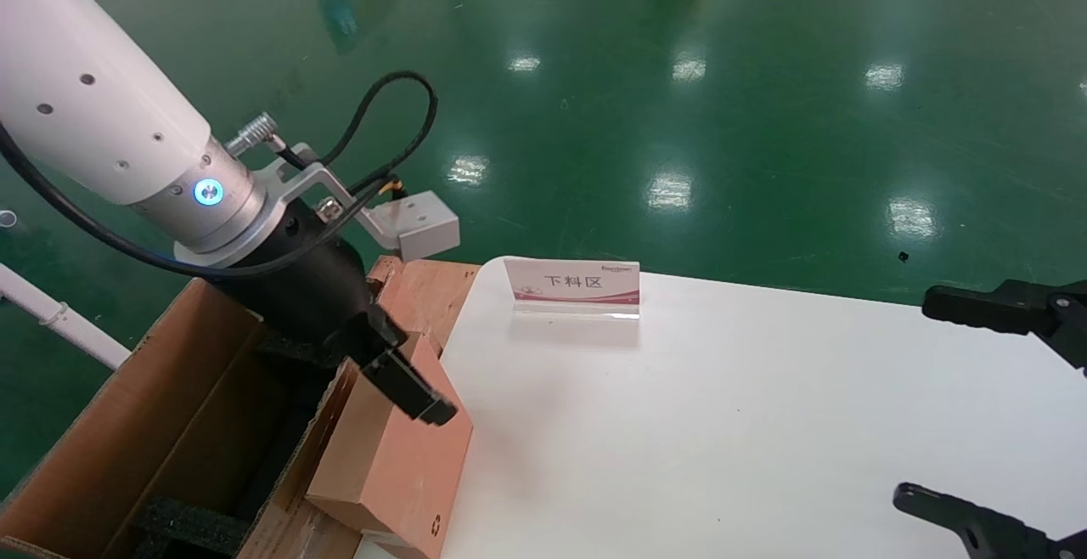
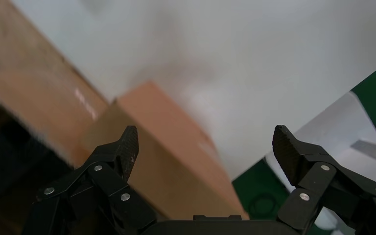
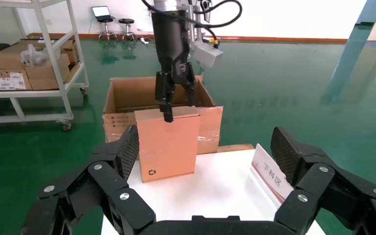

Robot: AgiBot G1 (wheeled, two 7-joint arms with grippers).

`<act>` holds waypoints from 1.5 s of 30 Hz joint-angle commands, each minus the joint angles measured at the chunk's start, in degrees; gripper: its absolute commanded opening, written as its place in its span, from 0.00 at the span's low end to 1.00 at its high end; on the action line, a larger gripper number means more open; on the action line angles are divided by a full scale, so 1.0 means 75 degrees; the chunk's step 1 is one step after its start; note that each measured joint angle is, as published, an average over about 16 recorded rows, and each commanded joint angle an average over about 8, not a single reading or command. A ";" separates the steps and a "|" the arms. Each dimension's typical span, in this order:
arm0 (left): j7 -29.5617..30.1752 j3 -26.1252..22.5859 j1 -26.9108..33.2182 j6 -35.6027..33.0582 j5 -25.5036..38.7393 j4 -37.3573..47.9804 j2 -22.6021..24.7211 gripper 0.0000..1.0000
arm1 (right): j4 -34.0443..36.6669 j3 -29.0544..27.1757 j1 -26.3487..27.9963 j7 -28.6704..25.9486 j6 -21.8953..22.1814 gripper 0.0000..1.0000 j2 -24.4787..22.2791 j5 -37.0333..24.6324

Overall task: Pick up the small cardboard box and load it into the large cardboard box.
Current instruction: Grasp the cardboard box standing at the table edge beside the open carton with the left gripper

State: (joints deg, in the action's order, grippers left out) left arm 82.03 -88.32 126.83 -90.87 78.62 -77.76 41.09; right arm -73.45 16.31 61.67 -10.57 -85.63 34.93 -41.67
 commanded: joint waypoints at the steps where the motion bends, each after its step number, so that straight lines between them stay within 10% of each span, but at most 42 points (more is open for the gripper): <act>1: 0.0196 -0.0468 0.0260 0.0005 -0.0037 0.0003 0.0106 1.00 | 0.0000 0.0001 0.0000 0.0001 0.0000 1.00 0.0000 0.0001; 19: 0.1424 -0.3323 0.1452 0.0255 -0.0549 0.0004 0.0982 1.00 | 0.0000 0.0011 0.0002 0.0005 0.0005 1.00 -0.0004 0.0007; 45: 0.1290 -0.3776 0.0990 0.1303 -0.0600 0.0010 0.0586 1.00 | 0.0000 0.0024 0.0005 0.0012 0.0011 1.00 -0.0010 0.0017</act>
State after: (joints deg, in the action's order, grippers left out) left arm 91.81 -116.66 134.43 -81.38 74.12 -77.69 45.54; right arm -73.45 16.49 61.70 -10.48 -85.55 34.86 -41.55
